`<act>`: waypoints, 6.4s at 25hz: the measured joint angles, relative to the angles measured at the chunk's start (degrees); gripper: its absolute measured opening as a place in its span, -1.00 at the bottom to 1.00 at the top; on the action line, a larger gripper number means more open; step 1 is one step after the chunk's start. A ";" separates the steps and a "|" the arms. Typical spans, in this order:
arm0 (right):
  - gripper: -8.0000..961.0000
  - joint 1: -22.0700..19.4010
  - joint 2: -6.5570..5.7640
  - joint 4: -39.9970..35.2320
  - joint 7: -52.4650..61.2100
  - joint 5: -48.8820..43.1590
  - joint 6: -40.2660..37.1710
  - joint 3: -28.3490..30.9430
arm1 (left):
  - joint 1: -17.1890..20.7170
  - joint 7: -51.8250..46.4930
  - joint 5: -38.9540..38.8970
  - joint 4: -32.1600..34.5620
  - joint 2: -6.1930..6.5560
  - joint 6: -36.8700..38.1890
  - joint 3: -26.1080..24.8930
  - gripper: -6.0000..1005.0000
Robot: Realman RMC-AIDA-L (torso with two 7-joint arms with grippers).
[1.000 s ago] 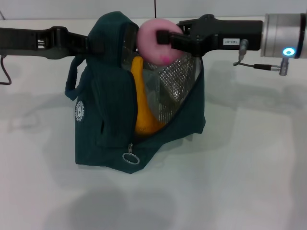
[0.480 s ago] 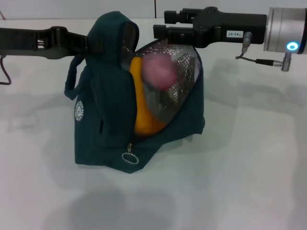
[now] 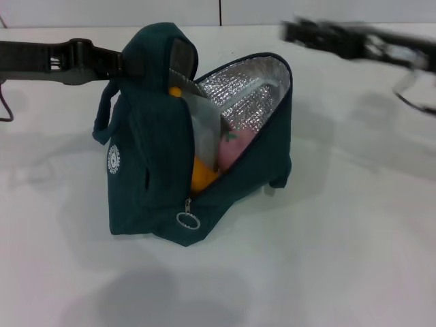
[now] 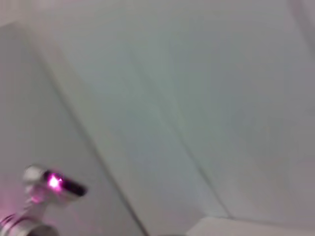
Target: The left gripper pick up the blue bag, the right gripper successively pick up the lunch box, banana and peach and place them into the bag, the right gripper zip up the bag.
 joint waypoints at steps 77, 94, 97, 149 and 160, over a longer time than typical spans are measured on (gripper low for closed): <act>-0.92 -3.35 -1.93 13.18 3.28 5.86 -12.41 0.50 | -8.62 5.32 -1.39 -14.30 -6.84 -5.99 0.64 -0.91; -0.92 -4.43 -2.98 13.95 2.30 6.57 -19.16 7.58 | -5.35 6.37 -8.23 -17.71 -8.15 -6.10 3.25 -0.91; -0.92 -4.53 -3.42 14.52 2.35 6.43 -18.74 7.84 | -4.78 6.37 -8.77 -17.82 -8.43 -6.97 3.13 -0.91; 0.79 -15.00 -0.95 15.68 -32.18 -4.73 -34.38 8.74 | -1.44 10.19 -10.03 -18.55 -9.67 -14.21 3.16 -0.90; 0.79 -13.42 0.70 23.91 -47.37 -9.99 -18.78 5.72 | -1.35 10.20 -10.31 -18.60 -9.67 -14.24 3.16 -0.90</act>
